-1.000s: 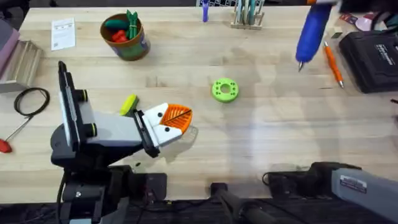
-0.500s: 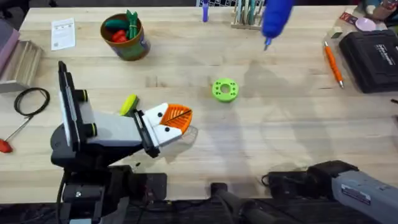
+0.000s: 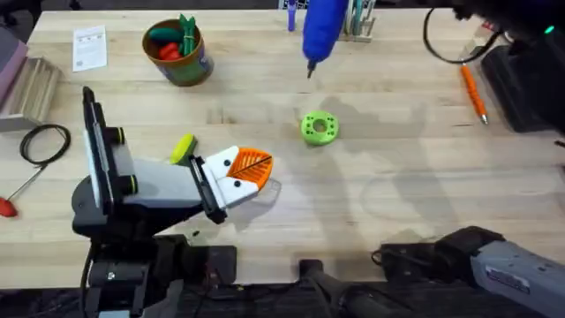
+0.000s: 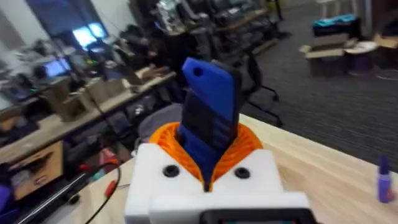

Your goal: Pick up the gripper from the table and insert it into the empty holder that is missing its gripper. Then pick up a screw, insert it into the mounting hole, and use the screwdriver to tighten it. Finally, clean up the table by picking up the vegetable and placing it into the bucket.

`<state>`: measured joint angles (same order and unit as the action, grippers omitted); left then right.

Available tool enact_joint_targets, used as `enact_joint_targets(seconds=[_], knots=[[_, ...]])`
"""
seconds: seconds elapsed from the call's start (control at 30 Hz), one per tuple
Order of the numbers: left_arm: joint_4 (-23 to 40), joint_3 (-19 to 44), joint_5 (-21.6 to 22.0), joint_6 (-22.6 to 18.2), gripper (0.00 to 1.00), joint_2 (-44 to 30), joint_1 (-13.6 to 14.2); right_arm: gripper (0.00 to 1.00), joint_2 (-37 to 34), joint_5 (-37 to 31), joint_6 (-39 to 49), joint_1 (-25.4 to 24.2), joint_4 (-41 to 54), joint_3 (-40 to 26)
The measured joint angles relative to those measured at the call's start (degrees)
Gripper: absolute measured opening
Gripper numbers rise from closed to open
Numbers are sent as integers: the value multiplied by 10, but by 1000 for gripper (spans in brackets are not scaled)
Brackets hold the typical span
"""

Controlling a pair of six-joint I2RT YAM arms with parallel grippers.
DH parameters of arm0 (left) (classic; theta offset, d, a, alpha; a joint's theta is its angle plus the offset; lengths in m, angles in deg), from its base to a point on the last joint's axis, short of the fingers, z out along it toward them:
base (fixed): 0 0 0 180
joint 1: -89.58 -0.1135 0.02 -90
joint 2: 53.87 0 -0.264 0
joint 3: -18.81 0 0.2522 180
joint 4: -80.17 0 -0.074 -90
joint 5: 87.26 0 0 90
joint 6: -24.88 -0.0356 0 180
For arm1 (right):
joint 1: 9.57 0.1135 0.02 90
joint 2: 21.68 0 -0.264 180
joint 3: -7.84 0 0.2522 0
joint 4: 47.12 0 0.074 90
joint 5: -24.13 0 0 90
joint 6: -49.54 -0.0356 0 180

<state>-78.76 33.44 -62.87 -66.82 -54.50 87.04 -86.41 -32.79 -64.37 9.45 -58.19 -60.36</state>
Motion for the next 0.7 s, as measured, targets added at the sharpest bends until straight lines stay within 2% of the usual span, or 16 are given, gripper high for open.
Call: enact_joint_targets(seconds=[0.13, 0.33, 0.53, 0.7], knots=[[0, 0, 0, 0, 14, 0, 0, 26, 0, 49, -30, 9, -74, 37], [0, 0, 0, 0, 14, 0, 0, 26, 0, 115, -24, 51, -103, 47], [0, 0, 0, 0, 14, 0, 0, 26, 0, 134, 27, 121, -109, 48], [0, 0, 0, 0, 14, 0, 0, 26, 0, 125, 56, 174, -159, 67]])
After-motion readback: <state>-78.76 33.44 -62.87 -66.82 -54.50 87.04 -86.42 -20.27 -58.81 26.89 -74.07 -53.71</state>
